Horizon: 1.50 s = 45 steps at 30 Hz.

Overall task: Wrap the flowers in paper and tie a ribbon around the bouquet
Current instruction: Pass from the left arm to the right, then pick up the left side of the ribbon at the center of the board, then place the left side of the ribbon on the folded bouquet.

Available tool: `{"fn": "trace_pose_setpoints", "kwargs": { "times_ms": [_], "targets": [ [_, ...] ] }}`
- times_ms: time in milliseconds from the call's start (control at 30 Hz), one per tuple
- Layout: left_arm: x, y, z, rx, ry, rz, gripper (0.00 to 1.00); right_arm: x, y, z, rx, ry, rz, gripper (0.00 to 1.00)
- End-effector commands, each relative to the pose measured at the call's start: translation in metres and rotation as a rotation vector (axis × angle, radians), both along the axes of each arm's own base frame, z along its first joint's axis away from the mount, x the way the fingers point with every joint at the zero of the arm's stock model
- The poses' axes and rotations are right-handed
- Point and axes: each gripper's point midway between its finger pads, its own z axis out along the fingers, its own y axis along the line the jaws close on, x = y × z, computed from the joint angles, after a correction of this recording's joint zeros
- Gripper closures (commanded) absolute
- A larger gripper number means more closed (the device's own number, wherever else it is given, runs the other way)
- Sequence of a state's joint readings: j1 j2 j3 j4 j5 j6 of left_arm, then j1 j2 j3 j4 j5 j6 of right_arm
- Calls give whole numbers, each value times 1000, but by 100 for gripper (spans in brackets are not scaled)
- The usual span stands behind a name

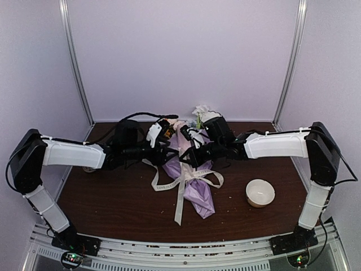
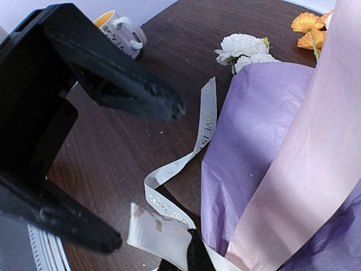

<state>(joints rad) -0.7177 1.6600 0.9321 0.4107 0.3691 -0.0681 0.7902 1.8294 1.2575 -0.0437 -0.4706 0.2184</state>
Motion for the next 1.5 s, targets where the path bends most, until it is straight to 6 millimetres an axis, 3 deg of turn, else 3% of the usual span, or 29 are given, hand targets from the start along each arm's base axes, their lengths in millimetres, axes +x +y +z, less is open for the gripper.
{"fn": "trace_pose_setpoints", "kwargs": {
  "times_ms": [0, 200, 233, 333, 500, 600, 833, 1000, 1067, 1133, 1300, 1400, 1467],
  "targets": [
    [27, 57, -22, 141, 175, 356, 34, 4, -2, 4, 6, -13, -32, 100],
    [31, 115, -93, 325, 397, 599, 24, 5, 1, 5, 9, -11, -29, 100],
    [32, 120, -106, 356, 422, 611, 23, 5, 1, 5, 9, -10, -27, 100],
    [45, 126, -119, 402, 434, 632, 19, 3, 2, 4, 7, 1, -20, 100],
    [63, 121, -129, 401, 491, 629, 16, 3, 0, 5, 1, -6, -26, 100],
    [59, 112, -138, 393, 521, 602, 19, 5, -2, 4, -11, -6, -38, 100],
    [47, 92, -138, 380, 504, 555, 19, 7, -1, -1, -25, 6, -40, 100],
    [40, 89, -159, 455, 534, 538, 20, 7, -1, -1, -24, 4, -39, 100],
    [38, 94, -168, 488, 546, 552, 28, 6, 0, -1, -24, 4, -37, 100],
    [37, 98, -172, 506, 546, 562, 43, 7, -1, 0, -24, 1, -37, 100],
    [37, 104, -176, 534, 527, 570, 97, 8, -1, 1, -21, -1, -41, 100],
    [35, 110, -173, 523, 512, 586, 100, 8, -1, 4, -12, -2, -43, 100],
    [35, 116, -156, 480, 472, 615, 100, 8, -2, 4, -11, 0, -46, 100]
  ]
}}
